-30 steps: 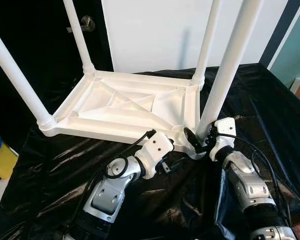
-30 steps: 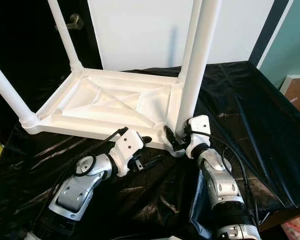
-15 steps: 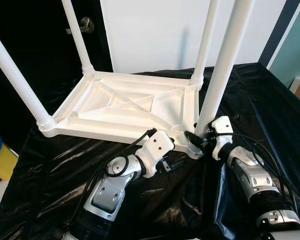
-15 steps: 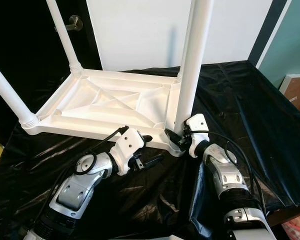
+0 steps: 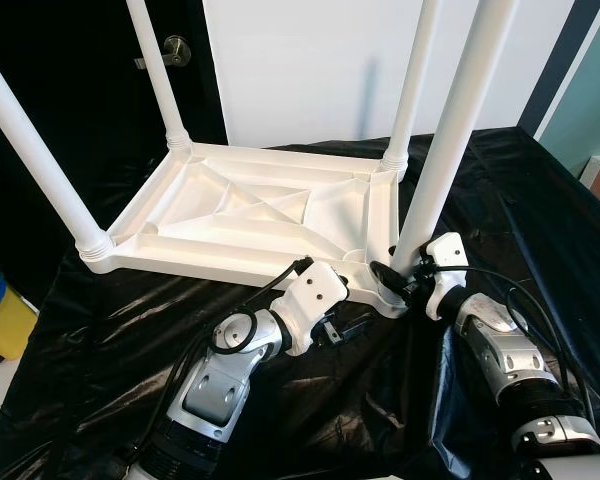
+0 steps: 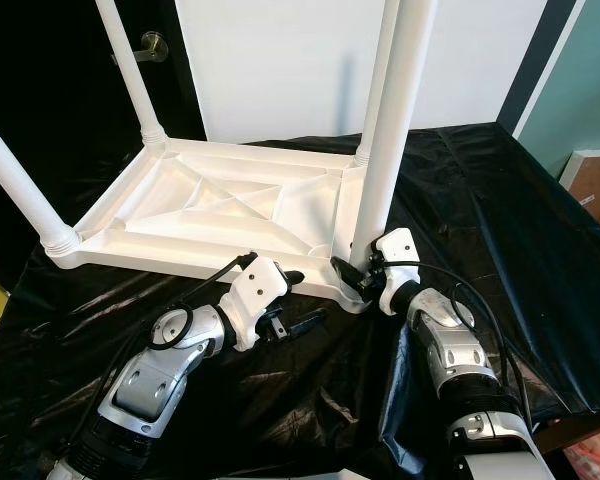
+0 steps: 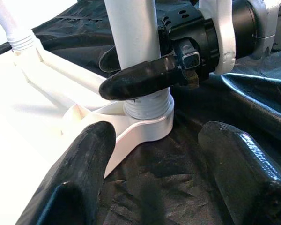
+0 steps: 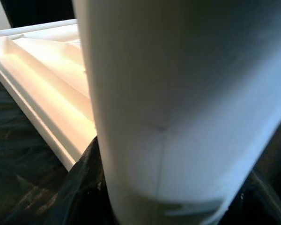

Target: Building children table

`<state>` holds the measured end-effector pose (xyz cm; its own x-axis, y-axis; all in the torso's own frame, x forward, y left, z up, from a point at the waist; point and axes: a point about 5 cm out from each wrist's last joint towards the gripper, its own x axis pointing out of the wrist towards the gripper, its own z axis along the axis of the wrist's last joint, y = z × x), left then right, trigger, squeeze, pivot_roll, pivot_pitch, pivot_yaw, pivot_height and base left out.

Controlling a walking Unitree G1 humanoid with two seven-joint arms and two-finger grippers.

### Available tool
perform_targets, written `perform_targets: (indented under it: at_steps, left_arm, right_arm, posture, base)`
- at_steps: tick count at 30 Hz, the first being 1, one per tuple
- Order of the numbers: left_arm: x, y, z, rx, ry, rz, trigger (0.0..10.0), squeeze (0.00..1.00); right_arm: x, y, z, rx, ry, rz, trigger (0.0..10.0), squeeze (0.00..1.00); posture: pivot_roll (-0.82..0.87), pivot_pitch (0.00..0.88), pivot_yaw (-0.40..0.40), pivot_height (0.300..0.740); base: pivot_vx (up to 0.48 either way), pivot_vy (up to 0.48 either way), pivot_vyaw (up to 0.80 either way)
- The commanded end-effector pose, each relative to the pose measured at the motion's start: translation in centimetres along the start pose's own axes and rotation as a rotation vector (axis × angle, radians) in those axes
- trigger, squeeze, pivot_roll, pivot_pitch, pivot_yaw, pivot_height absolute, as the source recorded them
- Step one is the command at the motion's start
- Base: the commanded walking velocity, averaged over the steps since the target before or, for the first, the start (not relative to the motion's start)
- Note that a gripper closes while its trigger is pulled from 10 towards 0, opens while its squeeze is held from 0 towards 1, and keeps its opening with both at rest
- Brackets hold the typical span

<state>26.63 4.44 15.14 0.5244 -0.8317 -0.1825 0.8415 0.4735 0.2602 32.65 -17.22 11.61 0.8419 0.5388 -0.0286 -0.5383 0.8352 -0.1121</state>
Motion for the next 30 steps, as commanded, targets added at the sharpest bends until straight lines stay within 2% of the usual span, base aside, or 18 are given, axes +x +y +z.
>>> perform_targets:
  at_steps: [1, 2, 5, 6, 9, 10, 11, 13, 14, 15, 17, 30]
  left_arm:
    - [0.0, 0.0, -0.4, -0.004, 0.020, 0.044, 10.0, 0.00]
    - [0.0, -0.1, -0.4, -0.008, 0.022, 0.047, 10.0, 0.00]
    - [-0.1, -0.1, -0.5, -0.010, 0.023, 0.050, 10.0, 0.00]
    - [-0.1, -0.1, -0.6, -0.013, 0.025, 0.053, 10.0, 0.00]
    - [-0.1, -0.1, -0.6, -0.013, 0.025, 0.053, 10.0, 0.00]
    - [-0.1, -0.1, -0.6, -0.015, 0.026, 0.056, 10.0, 0.00]
    - [-0.1, 0.0, -0.7, -0.017, 0.026, 0.061, 10.0, 0.00]
    - [-0.1, 0.0, -0.7, -0.017, 0.026, 0.061, 10.0, 0.00]
    - [-0.1, 0.0, -0.6, -0.018, 0.026, 0.064, 10.0, 0.00]
    - [-0.1, 0.0, -0.6, -0.018, 0.025, 0.062, 10.0, 0.00]
    - [-0.1, -0.1, -0.6, -0.019, 0.025, 0.059, 10.0, 0.00]
    - [-0.3, -0.2, -0.6, -0.014, 0.029, 0.051, 10.0, 0.00]
  right_arm:
    - [-0.4, 0.0, -1.4, 0.032, 0.070, -0.093, 10.0, 0.00]
    - [-0.3, 0.1, -1.7, 0.057, 0.093, -0.176, 10.0, 0.00]
    - [-0.3, 0.3, -2.0, 0.076, 0.112, -0.239, 10.0, 0.00]
    - [-0.3, 0.6, -2.3, 0.103, 0.130, -0.310, 10.0, 0.00]
    - [-0.3, 0.6, -2.3, 0.103, 0.130, -0.310, 10.0, 0.00]
    - [-0.4, 1.2, -2.6, 0.132, 0.144, -0.391, 10.0, 0.00]
    - [-0.1, 2.6, -2.9, 0.175, 0.144, -0.528, 10.0, 0.00]
    - [-0.1, 2.6, -2.9, 0.175, 0.144, -0.528, 10.0, 0.00]
    - [0.1, 3.8, -3.0, 0.215, 0.144, -0.625, 10.0, 0.00]
    - [0.9, 5.2, -2.9, 0.251, 0.139, -0.632, 10.0, 0.00]
    - [1.4, 5.9, -2.4, 0.267, 0.112, -0.629, 10.0, 0.00]
    - [1.7, 6.5, -1.7, 0.279, 0.079, -0.603, 10.0, 0.00]
  posture:
    - [-0.04, 0.000, -0.009, 0.740]
    - [-0.04, 0.000, -0.012, 0.740]
    - [-0.04, 0.000, -0.013, 0.740]
    - [-0.03, 0.000, -0.016, 0.740]
    - [-0.03, 0.000, -0.016, 0.740]
    - [-0.03, 0.000, -0.020, 0.740]
    - [-0.03, 0.000, -0.022, 0.740]
    - [-0.03, 0.000, -0.022, 0.740]
    - [-0.03, 0.000, -0.021, 0.740]
    - [-0.03, 0.000, -0.019, 0.740]
    - [-0.03, 0.000, -0.018, 0.740]
    - [-0.02, 0.000, -0.018, 0.740]
  base:
    - [0.000, 0.000, 0.00]
    - [0.000, 0.000, 0.00]
    - [0.000, 0.000, 0.00]
    - [0.000, 0.000, 0.00]
    - [0.000, 0.000, 0.00]
    - [0.000, 0.000, 0.00]
    - [0.000, 0.000, 0.00]
    - [0.000, 0.000, 0.00]
    - [0.000, 0.000, 0.00]
    - [0.000, 0.000, 0.00]
    - [0.000, 0.000, 0.00]
    - [0.000, 0.000, 0.00]
